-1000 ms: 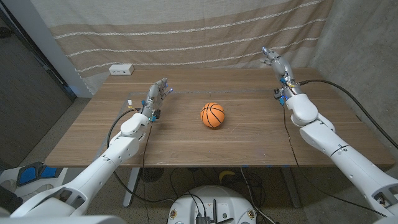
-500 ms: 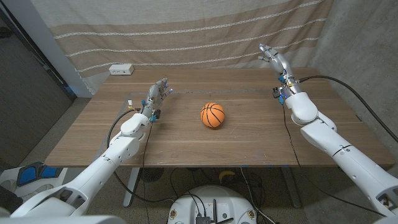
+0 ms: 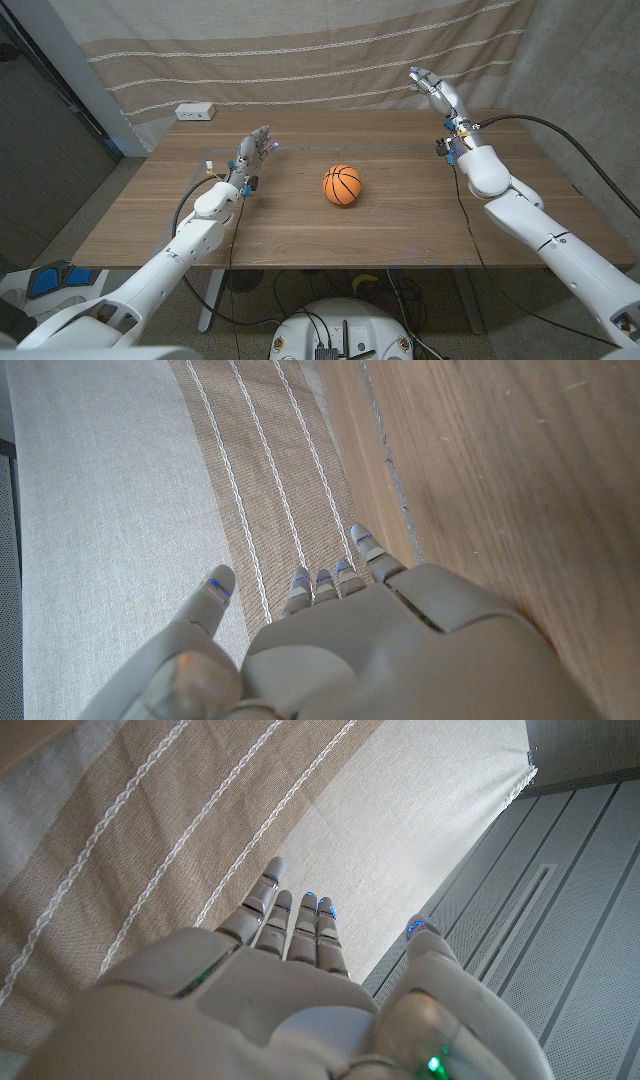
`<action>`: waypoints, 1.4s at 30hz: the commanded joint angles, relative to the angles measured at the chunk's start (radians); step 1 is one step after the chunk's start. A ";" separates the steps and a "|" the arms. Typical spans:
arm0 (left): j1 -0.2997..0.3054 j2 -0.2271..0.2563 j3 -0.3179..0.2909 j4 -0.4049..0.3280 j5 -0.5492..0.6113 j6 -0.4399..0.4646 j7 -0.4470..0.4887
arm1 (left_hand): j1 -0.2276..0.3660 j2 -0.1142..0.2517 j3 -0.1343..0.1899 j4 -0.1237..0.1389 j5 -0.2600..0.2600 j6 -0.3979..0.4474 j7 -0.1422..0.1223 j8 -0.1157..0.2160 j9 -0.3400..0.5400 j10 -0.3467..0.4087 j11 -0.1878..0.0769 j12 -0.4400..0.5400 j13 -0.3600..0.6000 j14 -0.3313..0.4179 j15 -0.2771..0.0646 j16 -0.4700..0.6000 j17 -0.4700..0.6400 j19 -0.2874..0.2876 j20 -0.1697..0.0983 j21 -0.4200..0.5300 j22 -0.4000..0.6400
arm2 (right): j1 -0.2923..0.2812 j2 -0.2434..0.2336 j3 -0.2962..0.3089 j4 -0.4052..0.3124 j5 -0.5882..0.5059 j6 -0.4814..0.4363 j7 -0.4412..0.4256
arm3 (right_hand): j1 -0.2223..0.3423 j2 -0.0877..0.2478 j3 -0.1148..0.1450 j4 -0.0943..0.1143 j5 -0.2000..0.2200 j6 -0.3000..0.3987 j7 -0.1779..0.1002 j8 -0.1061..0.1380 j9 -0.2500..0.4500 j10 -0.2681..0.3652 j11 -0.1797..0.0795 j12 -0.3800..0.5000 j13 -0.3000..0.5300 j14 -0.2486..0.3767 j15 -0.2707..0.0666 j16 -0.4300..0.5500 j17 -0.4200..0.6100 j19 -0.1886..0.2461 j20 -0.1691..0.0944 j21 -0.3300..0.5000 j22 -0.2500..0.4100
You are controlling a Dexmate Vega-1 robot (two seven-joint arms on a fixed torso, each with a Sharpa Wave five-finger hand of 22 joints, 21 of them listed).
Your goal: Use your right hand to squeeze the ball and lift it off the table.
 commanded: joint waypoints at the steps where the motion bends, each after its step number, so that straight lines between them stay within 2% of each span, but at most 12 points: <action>1: -0.006 -0.001 0.002 0.003 -0.001 0.002 -0.005 | 0.003 0.043 0.004 -0.004 0.002 -0.002 -0.005 0.002 0.002 -0.011 0.003 0.007 0.004 -0.007 -0.005 0.002 0.003 0.007 0.001 -0.004 0.003 | -0.004 -0.017 -0.002 -0.042 -0.064 -0.010 -0.002 | 0.002 -0.004 0.003 -0.007 0.008 0.007 -0.001 0.005 0.003 0.010 -0.003 0.004 0.000 0.011 -0.003 0.004 0.000 0.011 -0.003 -0.001 0.003; 17: -0.006 0.001 0.003 0.003 0.001 0.003 -0.005 | 0.002 0.044 0.004 -0.005 0.002 -0.002 -0.005 0.002 0.002 -0.011 0.001 0.007 0.004 -0.007 -0.005 0.002 0.003 0.009 0.002 -0.007 0.003 | -0.010 -0.043 -0.009 -0.095 -0.132 -0.040 0.015 | 0.006 -0.007 0.004 -0.019 0.010 0.016 -0.004 0.006 0.003 0.019 -0.002 0.005 0.000 0.016 -0.001 0.004 -0.007 0.021 0.001 -0.006 0.003; 42: 0.005 0.008 0.002 -0.012 0.000 0.002 -0.009 | 0.002 0.044 0.004 -0.007 0.002 -0.002 -0.003 0.002 0.002 -0.010 0.001 0.007 0.004 -0.007 -0.005 0.002 0.003 0.011 0.002 -0.013 0.003 | -0.013 -0.102 -0.036 -0.186 -0.185 -0.112 0.102 | 0.008 -0.011 0.005 -0.033 0.011 0.020 -0.005 0.005 0.004 0.023 -0.004 0.004 0.001 0.025 -0.008 0.006 -0.015 0.035 0.000 -0.014 0.003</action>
